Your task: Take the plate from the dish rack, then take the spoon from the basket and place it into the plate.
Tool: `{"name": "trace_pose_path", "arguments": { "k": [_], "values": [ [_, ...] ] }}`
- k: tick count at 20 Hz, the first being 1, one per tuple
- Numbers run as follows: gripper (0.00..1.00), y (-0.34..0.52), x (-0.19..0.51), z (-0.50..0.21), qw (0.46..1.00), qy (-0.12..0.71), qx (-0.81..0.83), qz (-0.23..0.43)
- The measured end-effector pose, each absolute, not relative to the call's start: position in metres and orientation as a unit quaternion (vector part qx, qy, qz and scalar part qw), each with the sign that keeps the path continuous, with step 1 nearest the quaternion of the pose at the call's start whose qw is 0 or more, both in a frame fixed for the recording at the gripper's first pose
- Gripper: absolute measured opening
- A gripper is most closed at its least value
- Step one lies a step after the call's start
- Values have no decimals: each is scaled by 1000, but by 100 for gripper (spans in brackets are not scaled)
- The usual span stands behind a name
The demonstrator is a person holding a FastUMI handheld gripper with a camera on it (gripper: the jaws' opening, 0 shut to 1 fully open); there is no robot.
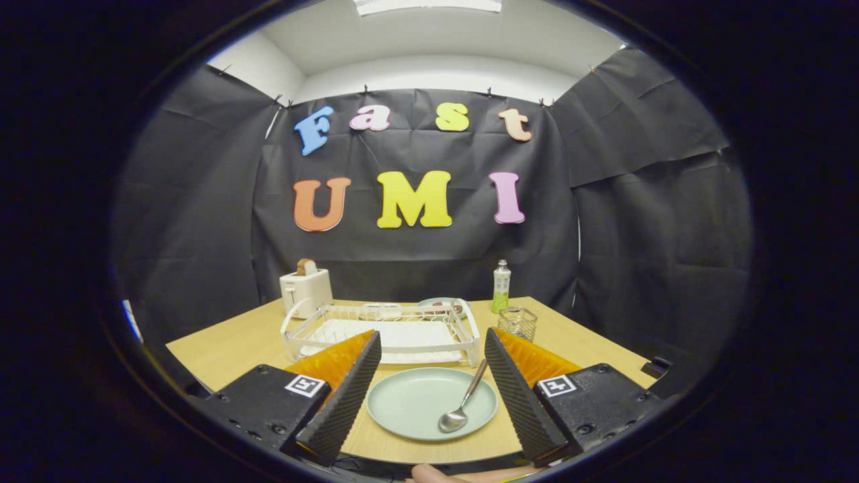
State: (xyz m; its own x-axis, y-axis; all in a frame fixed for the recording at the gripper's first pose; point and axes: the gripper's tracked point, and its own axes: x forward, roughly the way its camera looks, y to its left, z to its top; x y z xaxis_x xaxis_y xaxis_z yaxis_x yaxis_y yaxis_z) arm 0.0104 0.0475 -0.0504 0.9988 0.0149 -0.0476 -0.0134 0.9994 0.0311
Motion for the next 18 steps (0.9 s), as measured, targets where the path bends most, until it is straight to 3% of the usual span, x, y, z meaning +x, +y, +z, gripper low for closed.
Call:
{"name": "trace_pose_path", "arguments": {
  "k": [18],
  "values": [
    [100,50,-1,-41,1000,-3,12,18]
  ]
}}
